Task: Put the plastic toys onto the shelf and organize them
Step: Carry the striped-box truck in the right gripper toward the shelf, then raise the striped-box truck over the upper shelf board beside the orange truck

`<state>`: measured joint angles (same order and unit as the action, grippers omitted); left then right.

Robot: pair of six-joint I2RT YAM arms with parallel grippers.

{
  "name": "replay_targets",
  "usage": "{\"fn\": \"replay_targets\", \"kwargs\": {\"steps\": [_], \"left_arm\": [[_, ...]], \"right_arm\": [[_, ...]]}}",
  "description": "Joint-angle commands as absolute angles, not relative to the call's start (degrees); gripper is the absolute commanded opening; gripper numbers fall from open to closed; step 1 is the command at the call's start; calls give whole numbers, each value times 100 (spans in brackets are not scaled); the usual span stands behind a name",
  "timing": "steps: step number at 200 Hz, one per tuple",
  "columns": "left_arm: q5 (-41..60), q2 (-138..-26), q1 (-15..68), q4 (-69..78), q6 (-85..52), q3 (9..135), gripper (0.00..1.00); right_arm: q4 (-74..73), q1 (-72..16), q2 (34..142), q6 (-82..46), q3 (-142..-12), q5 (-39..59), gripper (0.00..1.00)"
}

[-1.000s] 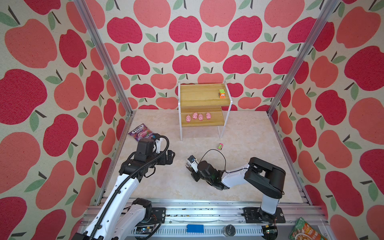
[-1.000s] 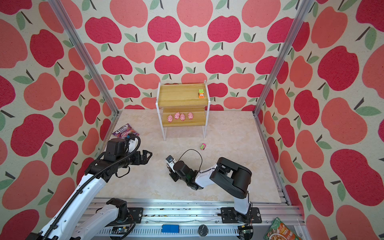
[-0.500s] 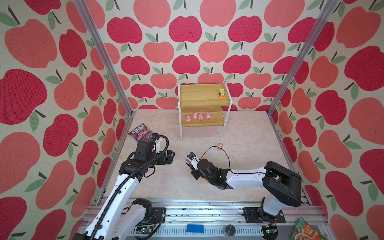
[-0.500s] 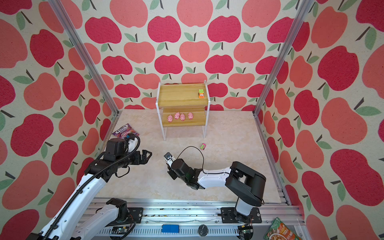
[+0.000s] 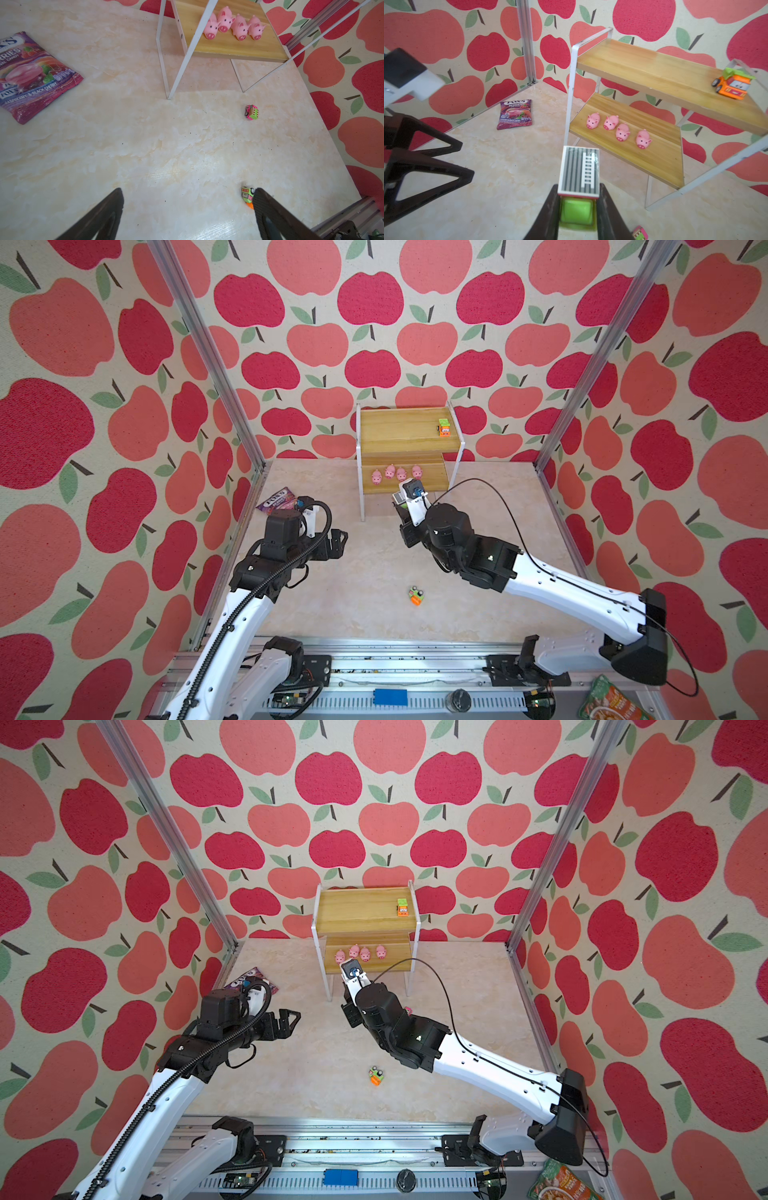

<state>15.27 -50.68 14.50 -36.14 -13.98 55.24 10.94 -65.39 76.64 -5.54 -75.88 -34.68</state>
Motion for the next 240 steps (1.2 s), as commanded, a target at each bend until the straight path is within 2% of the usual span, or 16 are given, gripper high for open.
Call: {"fn": "replay_targets", "kwargs": {"steps": [1, 39, 63, 110, 240], "left_arm": [[1307, -5336, 1702, -3577, -1305, 6065, 99], [920, -6009, 2335, -3546, -957, 6715, 99], [1059, -6183, 2560, -3340, -609, 6787, 99], [1669, -5818, 2657, -2535, -277, 6058, 99], [1720, -5996, 2751, -2418, -237, 5658, 99]], "right_arm": [[1893, -6442, 7714, -267, -8191, -3971, 17], [2179, -6169, 8193, -86, -9279, -4266, 17], [2365, -5981, 8571, -71, -9926, -4326, 17], [2729, -5443, 9211, -318, -10866, -4192, 17], [3728, -4385, 11150, -829, -13320, -3476, 18]]}}
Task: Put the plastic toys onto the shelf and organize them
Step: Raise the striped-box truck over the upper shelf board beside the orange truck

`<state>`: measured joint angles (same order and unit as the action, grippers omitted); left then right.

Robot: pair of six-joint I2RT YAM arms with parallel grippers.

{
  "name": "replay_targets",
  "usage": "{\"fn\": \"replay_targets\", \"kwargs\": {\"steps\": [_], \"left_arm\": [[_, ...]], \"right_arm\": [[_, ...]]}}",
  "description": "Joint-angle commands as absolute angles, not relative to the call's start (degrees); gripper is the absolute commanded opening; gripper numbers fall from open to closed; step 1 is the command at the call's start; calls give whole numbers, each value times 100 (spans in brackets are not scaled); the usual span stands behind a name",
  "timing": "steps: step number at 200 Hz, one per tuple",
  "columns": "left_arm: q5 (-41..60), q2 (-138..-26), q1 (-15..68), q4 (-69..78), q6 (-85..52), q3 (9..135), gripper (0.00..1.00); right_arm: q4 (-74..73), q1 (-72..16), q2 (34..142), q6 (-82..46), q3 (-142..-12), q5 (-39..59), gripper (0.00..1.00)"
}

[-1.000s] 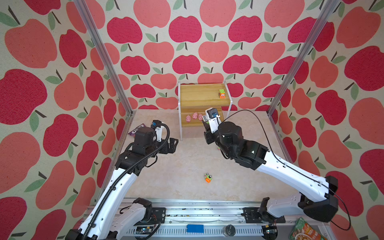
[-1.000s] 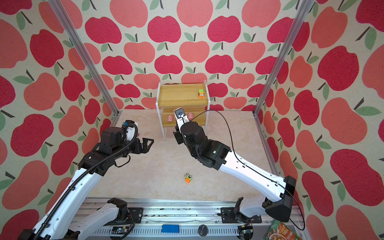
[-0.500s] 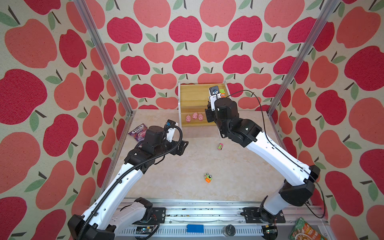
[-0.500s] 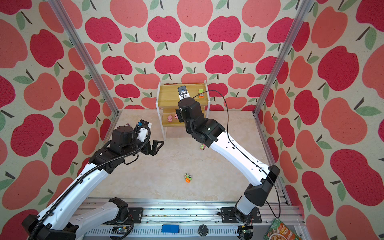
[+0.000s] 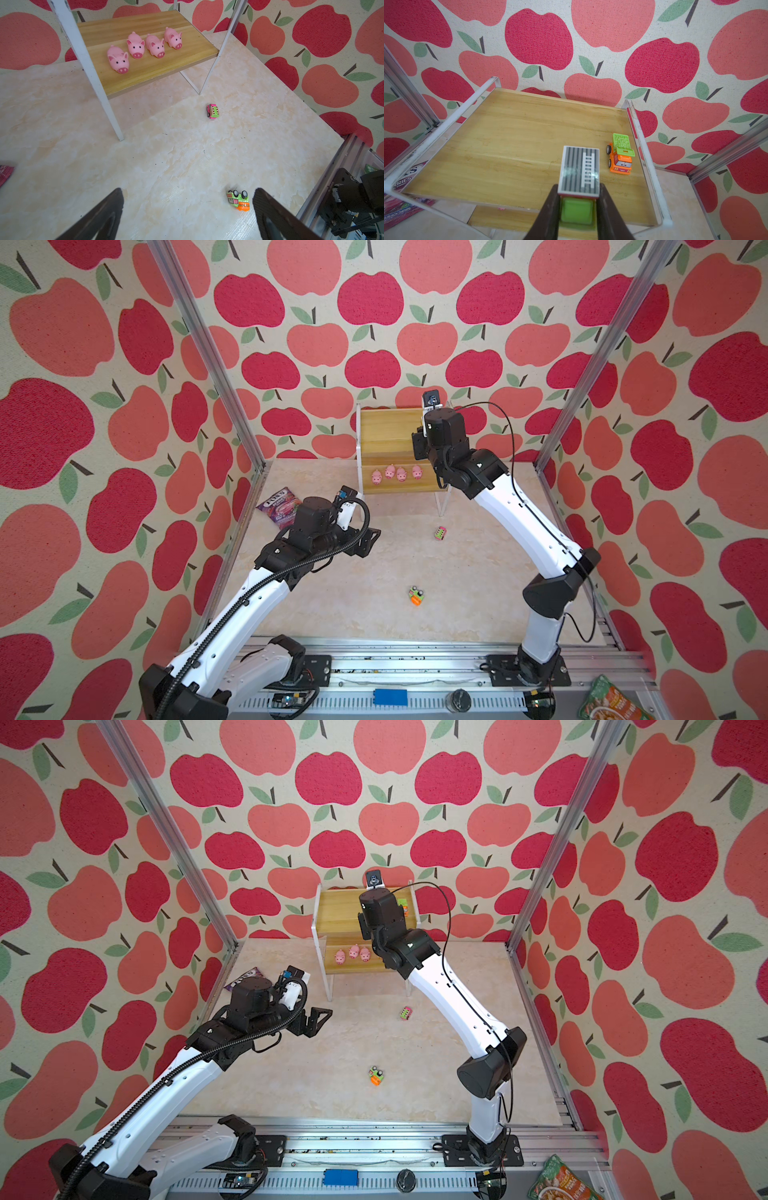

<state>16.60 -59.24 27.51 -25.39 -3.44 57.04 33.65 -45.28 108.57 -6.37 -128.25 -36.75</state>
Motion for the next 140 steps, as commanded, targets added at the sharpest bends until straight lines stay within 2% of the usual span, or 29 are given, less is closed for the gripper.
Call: {"fn": "replay_targets", "kwargs": {"steps": [1, 140], "left_arm": [[1717, -5995, 2747, -2418, -237, 5659, 99], [1907, -6179, 2557, -2382, -334, 5671, 99]], "right_arm": [[3728, -4385, 11150, -829, -13320, -3476, 18], [4267, -3951, 12286, -1006, -14625, -3070, 19]]}}
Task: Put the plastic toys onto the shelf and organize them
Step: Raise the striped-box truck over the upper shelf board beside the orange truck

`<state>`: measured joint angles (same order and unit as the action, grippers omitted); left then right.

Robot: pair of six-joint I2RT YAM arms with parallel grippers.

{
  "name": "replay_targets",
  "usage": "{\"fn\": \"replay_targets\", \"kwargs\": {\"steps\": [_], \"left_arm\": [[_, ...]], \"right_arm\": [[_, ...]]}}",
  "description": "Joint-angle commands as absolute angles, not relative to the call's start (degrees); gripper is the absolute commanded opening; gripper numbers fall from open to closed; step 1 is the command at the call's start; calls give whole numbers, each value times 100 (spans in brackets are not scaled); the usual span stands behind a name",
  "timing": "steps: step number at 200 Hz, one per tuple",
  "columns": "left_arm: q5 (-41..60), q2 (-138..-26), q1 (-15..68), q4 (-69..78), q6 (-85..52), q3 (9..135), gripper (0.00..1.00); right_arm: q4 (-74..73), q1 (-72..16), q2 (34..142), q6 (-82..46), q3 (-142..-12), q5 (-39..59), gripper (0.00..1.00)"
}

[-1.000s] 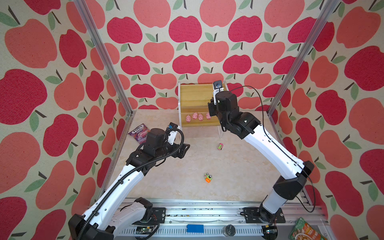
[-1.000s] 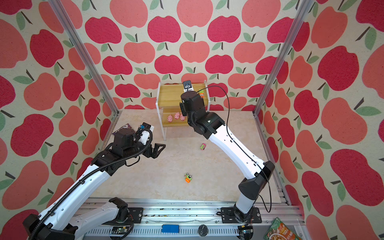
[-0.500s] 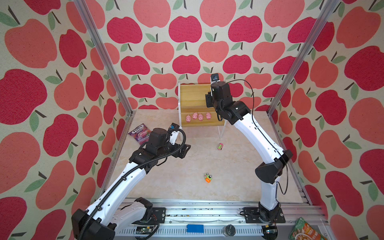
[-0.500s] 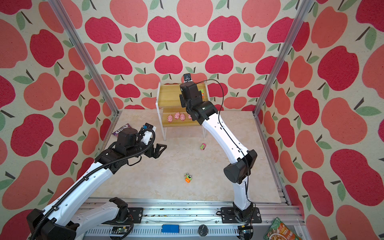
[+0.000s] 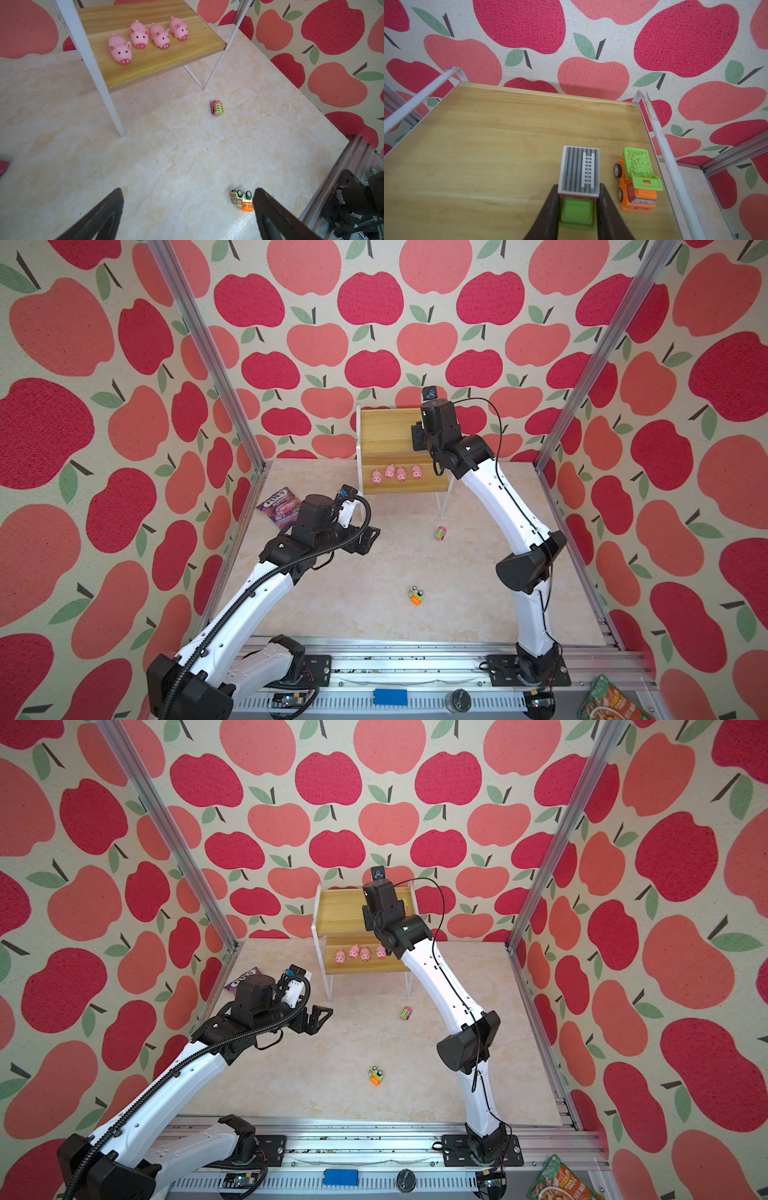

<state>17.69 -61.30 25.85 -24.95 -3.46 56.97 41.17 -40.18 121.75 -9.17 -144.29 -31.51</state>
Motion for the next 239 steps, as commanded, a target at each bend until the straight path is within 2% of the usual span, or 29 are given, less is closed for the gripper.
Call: {"fn": "replay_targets", "kwargs": {"steps": [1, 123, 163, 239], "left_arm": [[1907, -6179, 2553, -2377, -334, 5674, 99], [1949, -6205, 2505, -2359, -351, 5689, 99], [1963, -6205, 2481, -2354, -360, 5688, 99], [1929, -6398, 2334, -2276, -430, 5647, 99]], "right_arm": [[4269, -3949, 12291, -1013, -14630, -3073, 19], [4251, -3841, 12486, -1087, -14677, -2984, 24], [4229, -3841, 12485, -1041, -14828, -2758, 42], [3880, -4001, 12097, -290, -15093, -2928, 69]]}}
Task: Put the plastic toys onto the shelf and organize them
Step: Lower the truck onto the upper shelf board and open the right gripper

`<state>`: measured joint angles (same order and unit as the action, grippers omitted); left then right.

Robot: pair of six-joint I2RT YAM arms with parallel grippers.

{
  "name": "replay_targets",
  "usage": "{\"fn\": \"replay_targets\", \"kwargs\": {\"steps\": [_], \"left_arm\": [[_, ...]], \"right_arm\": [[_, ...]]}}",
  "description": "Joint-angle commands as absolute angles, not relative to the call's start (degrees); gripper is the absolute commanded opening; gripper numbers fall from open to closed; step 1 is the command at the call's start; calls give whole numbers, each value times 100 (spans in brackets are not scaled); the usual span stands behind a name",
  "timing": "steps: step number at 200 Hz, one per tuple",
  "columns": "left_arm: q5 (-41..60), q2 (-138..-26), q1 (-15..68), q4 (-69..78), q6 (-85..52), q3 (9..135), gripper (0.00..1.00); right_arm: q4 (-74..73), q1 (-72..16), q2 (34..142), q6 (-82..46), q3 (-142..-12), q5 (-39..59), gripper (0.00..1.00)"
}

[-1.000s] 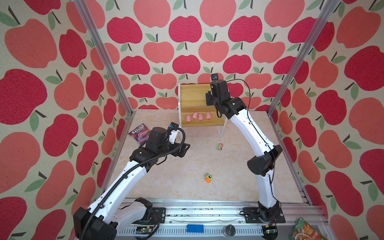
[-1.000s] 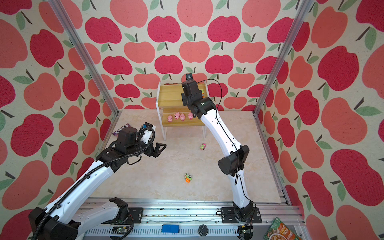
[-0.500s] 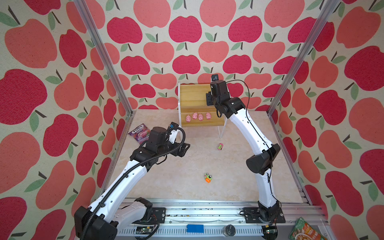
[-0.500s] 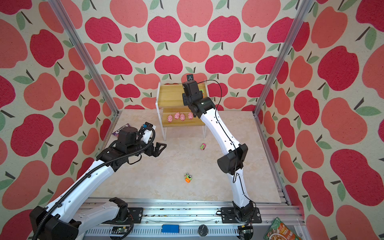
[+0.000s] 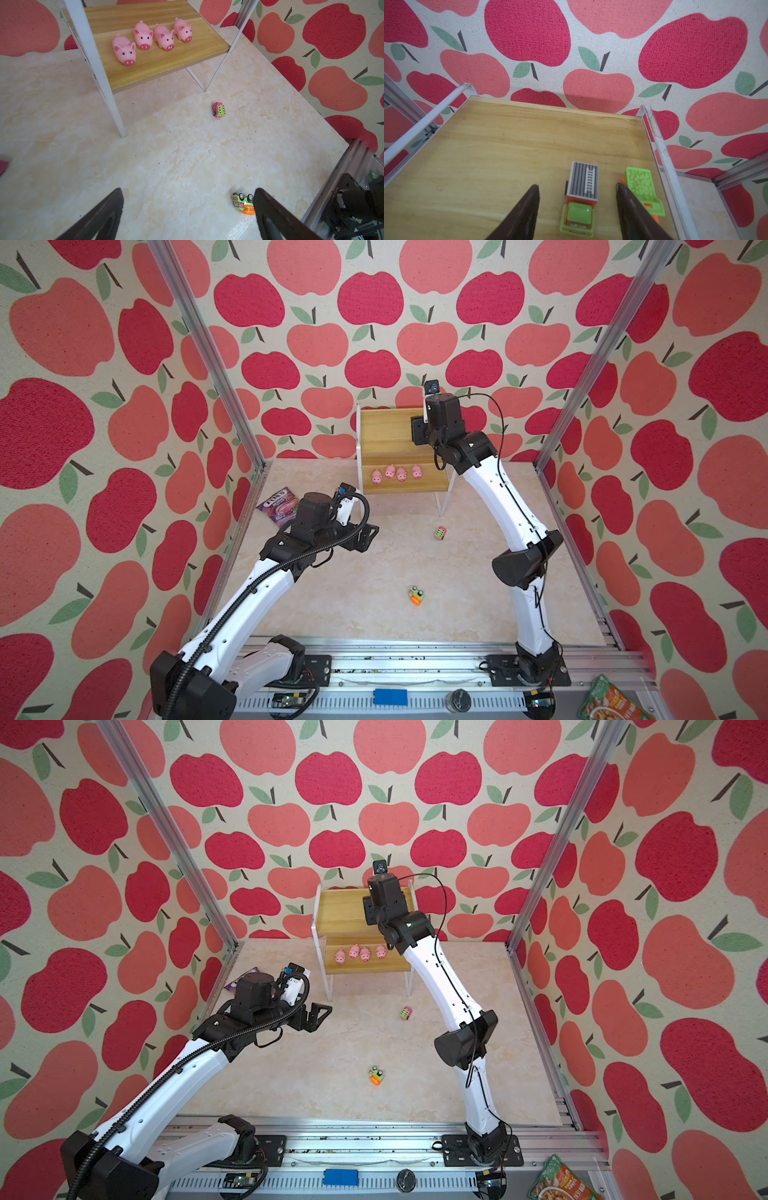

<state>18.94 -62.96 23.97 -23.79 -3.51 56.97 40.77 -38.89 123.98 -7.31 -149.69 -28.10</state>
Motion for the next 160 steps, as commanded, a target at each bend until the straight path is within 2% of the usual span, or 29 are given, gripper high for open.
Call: {"fn": "replay_targets", "kwargs": {"steps": [1, 20, 43, 72, 105, 131, 160], "left_arm": [[1922, -6403, 2331, -2281, -430, 5649, 99], [1759, -6467, 2286, -2295, -431, 5642, 99], [1483, -6524, 2212, -2318, -448, 5621, 99], [1242, -6688, 2162, -2429, -521, 5668, 99], [1091, -6905, 2162, -2584, -610, 5744, 99], [1092, -7059, 2221, -2619, -690, 5751, 99], [951, -7283, 2375, -2752, -642, 5799, 99]], "right_arm": [[3873, -4005, 12078, -277, -15083, -2932, 69], [3844, -4132, 11744, -66, -14922, -3214, 72], [3592, -4388, 11051, 188, -14065, -3446, 76], [2960, -4863, 9625, 281, -11878, -3674, 81], [2902, -5245, 7947, -519, -9101, -3618, 82], [2999, -5446, 6978, -1293, -7379, -3187, 82], [2989, -5679, 6463, -1749, -6111, -2499, 80]]}}
